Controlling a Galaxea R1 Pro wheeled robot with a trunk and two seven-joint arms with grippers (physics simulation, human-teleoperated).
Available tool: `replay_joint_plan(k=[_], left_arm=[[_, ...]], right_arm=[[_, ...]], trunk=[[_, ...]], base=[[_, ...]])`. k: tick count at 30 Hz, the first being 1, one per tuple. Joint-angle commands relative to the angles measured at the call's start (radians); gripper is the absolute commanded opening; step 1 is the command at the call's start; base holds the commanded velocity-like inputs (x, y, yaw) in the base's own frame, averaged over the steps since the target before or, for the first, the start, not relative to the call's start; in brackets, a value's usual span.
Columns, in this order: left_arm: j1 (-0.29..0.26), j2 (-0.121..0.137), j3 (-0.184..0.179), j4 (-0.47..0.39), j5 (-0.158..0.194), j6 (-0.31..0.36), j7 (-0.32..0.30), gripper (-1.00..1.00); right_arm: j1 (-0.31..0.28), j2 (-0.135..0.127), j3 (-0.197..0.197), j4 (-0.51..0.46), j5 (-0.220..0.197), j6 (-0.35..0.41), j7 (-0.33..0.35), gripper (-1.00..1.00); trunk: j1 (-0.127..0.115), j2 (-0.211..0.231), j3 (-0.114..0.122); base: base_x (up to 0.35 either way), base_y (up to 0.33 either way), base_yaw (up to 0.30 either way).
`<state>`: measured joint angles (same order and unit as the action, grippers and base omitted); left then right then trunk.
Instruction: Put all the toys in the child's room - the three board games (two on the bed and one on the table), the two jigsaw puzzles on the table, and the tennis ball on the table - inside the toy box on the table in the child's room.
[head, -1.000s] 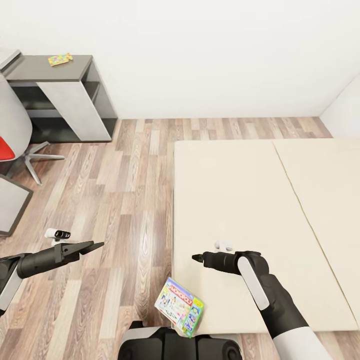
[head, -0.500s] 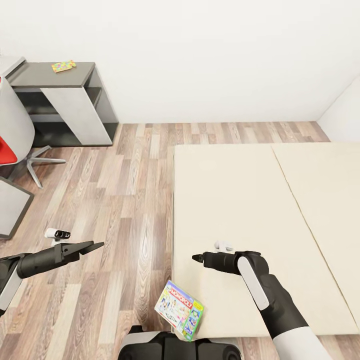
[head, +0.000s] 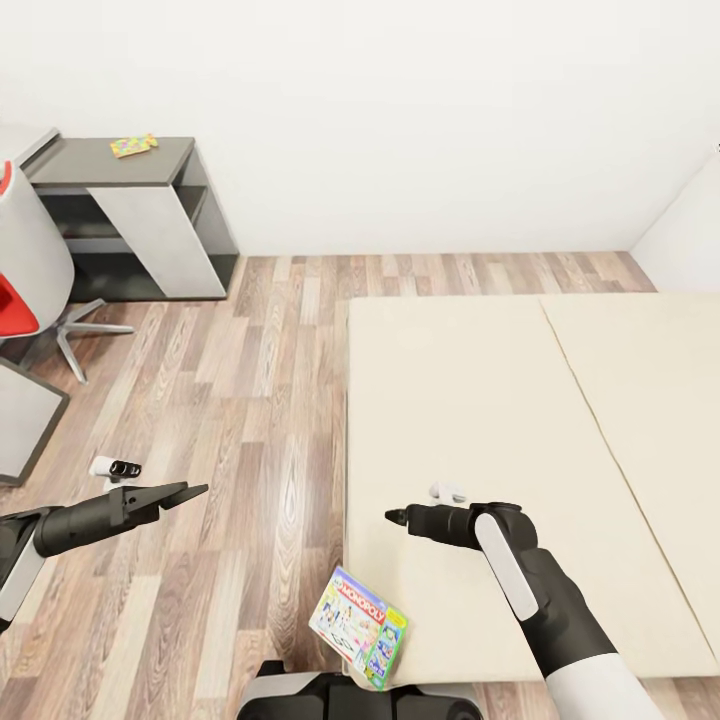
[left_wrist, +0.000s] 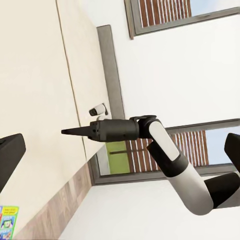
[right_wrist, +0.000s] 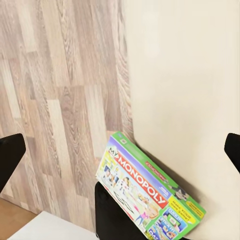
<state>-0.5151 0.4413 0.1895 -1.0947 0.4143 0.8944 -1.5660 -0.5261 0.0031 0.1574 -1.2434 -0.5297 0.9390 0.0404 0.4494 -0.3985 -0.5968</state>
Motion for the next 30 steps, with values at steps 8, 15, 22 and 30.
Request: replay_joint_plan(k=[8,15,22,30], left_arm=[[0.000,0.000,-0.001,0.000,0.000,0.011,-0.003,1.00],[0.000,0.000,-0.001,-0.001,0.000,0.011,-0.003,1.00],[0.000,0.000,-0.001,0.000,0.000,0.011,-0.003,1.00],[0.000,0.000,0.000,0.000,0.000,0.011,-0.003,1.00]], right_arm=[[-0.001,0.001,0.000,0.001,0.005,0.004,0.004,1.00],[0.000,0.001,0.001,0.001,0.005,0.004,0.003,1.00],[0.000,0.001,0.001,0.001,0.005,0.004,0.003,1.00],[-0.001,0.001,0.001,0.001,0.005,0.004,0.003,1.00]], trunk=[[0.001,-0.002,0.012],[0.001,-0.002,0.024],[0.001,-0.002,0.035],[0.001,-0.002,0.048]], base=[[0.000,0.000,0.000],[0.000,0.000,0.000],[0.000,0.000,0.000],[0.000,0.000,0.000]])
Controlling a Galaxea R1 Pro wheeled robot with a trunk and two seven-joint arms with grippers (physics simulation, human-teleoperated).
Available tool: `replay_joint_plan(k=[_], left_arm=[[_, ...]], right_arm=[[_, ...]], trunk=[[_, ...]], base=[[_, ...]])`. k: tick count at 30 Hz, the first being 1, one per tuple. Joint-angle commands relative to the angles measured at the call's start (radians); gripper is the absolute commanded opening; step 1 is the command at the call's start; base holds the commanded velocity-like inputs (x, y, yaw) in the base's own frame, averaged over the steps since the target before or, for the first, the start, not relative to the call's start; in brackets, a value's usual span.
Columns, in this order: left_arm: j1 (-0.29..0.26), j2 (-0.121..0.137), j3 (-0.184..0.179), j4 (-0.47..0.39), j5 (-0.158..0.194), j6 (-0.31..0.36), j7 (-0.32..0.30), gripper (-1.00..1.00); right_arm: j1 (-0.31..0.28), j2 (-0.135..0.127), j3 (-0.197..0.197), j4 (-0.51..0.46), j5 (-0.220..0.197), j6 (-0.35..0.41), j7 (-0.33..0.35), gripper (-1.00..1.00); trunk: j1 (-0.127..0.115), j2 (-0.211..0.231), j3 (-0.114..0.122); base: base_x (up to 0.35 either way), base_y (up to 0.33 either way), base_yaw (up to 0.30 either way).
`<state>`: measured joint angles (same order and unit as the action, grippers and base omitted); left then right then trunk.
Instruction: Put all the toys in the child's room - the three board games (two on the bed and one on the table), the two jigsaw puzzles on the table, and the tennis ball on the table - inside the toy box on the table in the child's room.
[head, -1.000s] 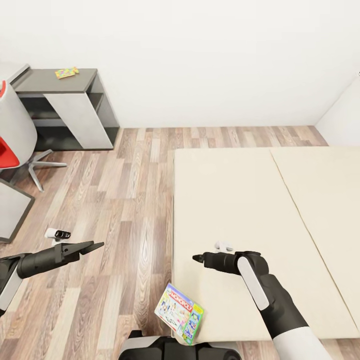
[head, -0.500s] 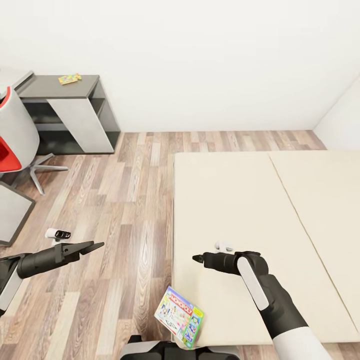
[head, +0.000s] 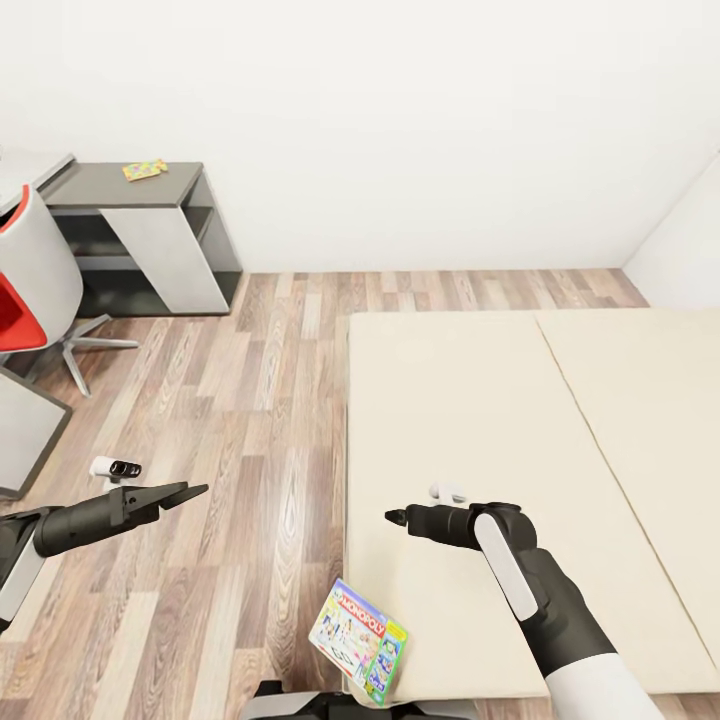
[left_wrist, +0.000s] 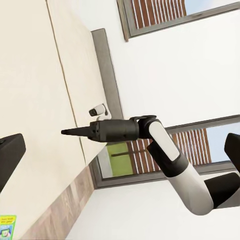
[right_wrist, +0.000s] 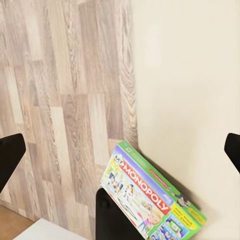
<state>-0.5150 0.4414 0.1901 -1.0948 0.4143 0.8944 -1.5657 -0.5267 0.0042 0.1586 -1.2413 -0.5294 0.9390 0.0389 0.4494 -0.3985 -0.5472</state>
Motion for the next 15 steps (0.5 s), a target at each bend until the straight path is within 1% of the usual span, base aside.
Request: replay_joint_plan(k=[1,15], left_arm=[[0.000,0.000,0.000,0.000,0.000,0.011,-0.004,1.00],[0.000,0.000,-0.001,0.000,0.000,0.011,-0.004,1.00]], right_arm=[[-0.001,0.000,0.000,-0.001,0.005,0.004,0.004,1.00],[-0.001,0.000,0.001,0.000,0.005,0.004,0.004,1.00]], trunk=[[0.001,-0.002,0.000],[0.001,-0.002,0.023]], base=[[0.000,0.000,0.000],[0.000,0.000,0.000]])
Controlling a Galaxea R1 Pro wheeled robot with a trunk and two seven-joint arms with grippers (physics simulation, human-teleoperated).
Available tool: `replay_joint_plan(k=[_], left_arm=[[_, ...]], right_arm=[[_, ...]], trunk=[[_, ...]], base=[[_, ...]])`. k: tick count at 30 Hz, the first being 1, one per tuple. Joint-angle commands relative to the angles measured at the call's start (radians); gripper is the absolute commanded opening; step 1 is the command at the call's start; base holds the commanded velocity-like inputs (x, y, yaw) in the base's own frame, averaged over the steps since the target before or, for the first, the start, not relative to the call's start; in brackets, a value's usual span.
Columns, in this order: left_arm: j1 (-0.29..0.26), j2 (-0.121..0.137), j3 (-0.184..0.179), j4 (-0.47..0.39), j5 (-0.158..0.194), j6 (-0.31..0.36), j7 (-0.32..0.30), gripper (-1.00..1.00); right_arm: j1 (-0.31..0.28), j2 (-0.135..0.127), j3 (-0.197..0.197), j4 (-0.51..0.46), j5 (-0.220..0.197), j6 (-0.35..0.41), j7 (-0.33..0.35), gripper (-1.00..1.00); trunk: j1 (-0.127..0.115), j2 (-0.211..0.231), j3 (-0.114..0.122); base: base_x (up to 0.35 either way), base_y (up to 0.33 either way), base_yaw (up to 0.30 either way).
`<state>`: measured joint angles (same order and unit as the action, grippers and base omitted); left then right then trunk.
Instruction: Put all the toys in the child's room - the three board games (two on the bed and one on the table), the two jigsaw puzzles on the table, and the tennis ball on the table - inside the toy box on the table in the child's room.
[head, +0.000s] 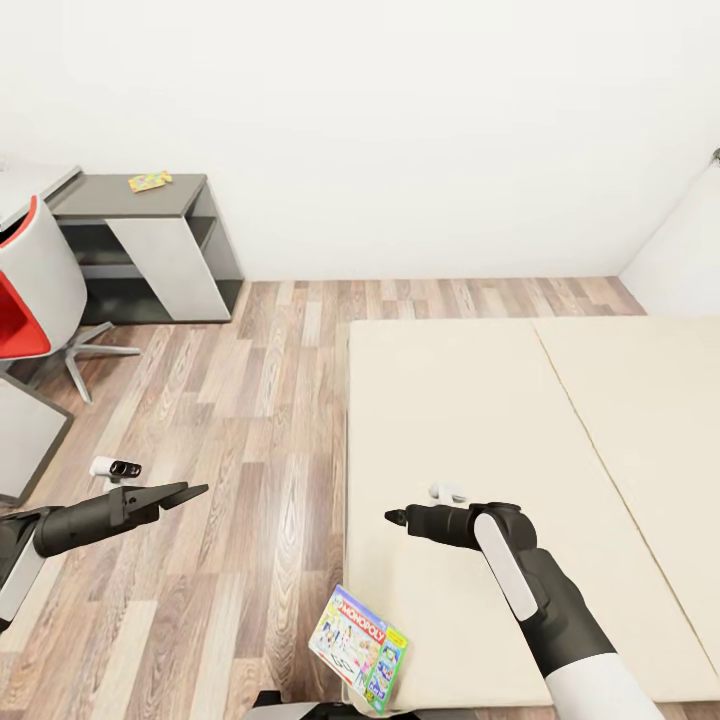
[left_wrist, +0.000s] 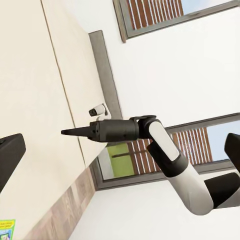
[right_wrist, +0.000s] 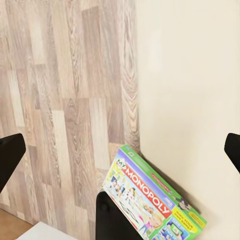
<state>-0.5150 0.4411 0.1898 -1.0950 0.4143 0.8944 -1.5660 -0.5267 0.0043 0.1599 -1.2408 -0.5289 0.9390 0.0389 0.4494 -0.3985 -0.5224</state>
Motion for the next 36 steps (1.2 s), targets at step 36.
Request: replay_joint_plan(k=[36], left_arm=[[0.000,0.001,0.000,0.000,0.000,0.011,-0.002,1.00]], right_arm=[[0.000,0.000,0.000,0.000,0.005,0.004,-0.002,1.00]], trunk=[[0.001,-0.002,0.058]], base=[[0.000,0.000,0.000]])
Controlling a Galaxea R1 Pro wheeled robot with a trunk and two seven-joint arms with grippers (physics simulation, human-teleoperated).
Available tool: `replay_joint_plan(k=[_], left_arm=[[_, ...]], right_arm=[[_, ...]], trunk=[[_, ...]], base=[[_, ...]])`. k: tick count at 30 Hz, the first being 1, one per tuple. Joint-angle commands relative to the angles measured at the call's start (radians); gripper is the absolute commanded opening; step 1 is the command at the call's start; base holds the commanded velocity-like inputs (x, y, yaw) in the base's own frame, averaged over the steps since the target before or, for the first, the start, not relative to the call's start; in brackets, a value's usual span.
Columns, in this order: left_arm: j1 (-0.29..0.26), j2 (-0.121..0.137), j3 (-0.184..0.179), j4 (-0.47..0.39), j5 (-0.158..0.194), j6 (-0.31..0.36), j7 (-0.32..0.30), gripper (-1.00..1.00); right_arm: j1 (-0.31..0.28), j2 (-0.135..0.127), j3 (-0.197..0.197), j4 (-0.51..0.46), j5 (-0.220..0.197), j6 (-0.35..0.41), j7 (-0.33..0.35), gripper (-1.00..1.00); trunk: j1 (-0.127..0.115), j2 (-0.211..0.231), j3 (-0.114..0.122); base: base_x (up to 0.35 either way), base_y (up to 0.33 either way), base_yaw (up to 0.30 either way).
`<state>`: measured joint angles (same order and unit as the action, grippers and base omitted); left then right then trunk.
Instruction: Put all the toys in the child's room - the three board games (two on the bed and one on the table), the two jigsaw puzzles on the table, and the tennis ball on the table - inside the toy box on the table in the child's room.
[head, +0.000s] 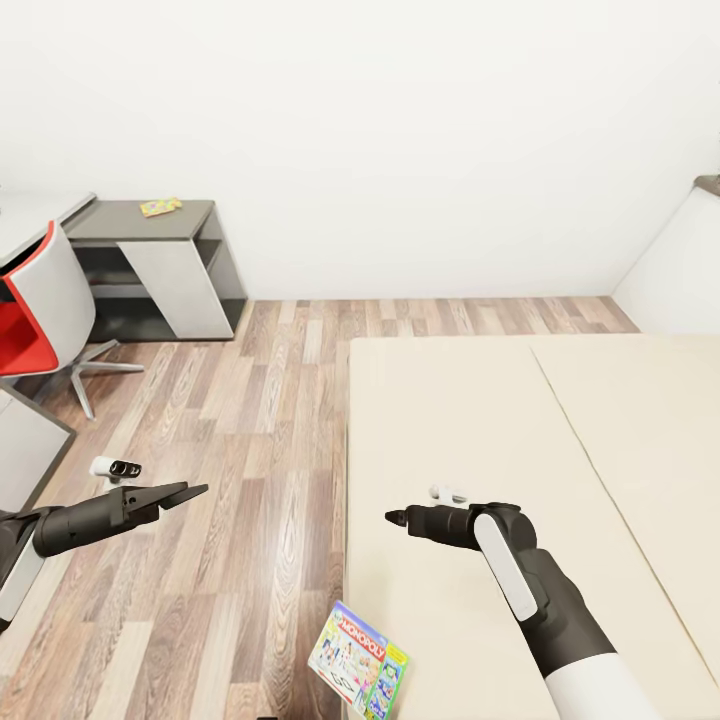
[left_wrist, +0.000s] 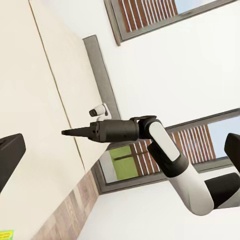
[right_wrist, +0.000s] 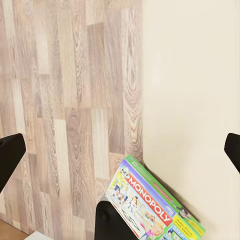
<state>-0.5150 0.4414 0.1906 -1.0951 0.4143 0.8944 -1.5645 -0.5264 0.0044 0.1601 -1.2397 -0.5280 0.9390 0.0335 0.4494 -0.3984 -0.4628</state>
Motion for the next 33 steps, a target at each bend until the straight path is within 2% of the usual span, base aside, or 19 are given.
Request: replay_joint_plan(k=[1,33], left_arm=[[0.000,0.000,0.000,0.000,0.000,0.011,-0.004,1.00],[0.000,0.000,0.000,0.000,-0.001,0.011,-0.002,1.00]], right_arm=[[-0.001,0.000,-0.001,-0.001,0.004,0.004,0.003,1.00],[0.000,0.000,-0.001,0.002,0.005,0.004,0.003,1.00]], trunk=[[0.001,-0.002,0.000],[0.001,-0.002,0.053]], base=[[0.000,0.000,0.000],[0.000,0.000,0.000]])
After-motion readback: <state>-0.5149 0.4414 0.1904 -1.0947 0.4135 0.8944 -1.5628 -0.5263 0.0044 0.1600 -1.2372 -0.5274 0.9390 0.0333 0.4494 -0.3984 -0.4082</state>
